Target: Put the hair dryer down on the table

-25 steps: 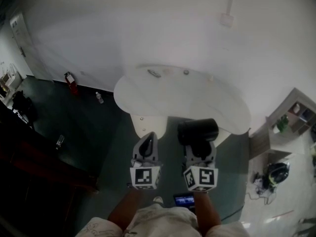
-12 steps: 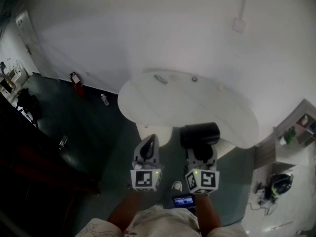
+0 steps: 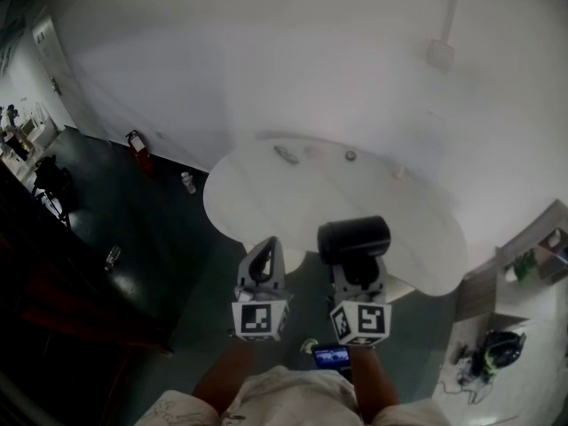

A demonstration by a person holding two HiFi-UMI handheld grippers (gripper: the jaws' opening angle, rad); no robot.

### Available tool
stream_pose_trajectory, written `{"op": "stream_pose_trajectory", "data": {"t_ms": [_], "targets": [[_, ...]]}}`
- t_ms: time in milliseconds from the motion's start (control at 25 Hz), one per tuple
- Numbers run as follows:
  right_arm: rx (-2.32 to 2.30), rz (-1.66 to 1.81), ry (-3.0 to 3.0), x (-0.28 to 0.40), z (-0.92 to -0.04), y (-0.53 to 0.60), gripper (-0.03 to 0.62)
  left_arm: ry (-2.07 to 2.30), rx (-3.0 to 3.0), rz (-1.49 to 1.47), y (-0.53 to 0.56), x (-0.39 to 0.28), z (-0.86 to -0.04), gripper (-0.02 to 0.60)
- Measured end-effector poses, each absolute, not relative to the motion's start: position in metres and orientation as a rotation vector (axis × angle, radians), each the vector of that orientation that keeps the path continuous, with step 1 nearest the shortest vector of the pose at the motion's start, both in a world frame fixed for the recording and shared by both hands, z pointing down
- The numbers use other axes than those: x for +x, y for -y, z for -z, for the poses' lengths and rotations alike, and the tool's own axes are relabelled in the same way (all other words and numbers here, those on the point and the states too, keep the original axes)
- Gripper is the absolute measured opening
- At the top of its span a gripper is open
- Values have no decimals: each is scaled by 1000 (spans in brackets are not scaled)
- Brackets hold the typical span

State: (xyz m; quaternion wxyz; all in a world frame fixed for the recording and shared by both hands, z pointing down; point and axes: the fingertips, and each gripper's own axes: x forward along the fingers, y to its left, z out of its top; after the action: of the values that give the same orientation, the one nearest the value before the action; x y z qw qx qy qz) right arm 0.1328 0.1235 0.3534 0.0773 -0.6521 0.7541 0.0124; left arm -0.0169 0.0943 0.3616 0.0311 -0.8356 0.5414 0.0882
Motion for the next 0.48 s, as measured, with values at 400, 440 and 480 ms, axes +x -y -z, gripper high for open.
{"op": "stream_pose_trajectory", "data": {"t_ms": [400,440,480], "targets": [[-1900,-2,-2276,198,-362,-48,273,-1708,-2529,-240,-23,46,-364,-5],[-1895,2,-2279,203,-363,-42,273,-1709,-2525,-234,-17,51,-364,-5],[-1889,4,-2283,205,-363,-37,273,-1711,-2522,-226,-12,54,-364,-5]]}}
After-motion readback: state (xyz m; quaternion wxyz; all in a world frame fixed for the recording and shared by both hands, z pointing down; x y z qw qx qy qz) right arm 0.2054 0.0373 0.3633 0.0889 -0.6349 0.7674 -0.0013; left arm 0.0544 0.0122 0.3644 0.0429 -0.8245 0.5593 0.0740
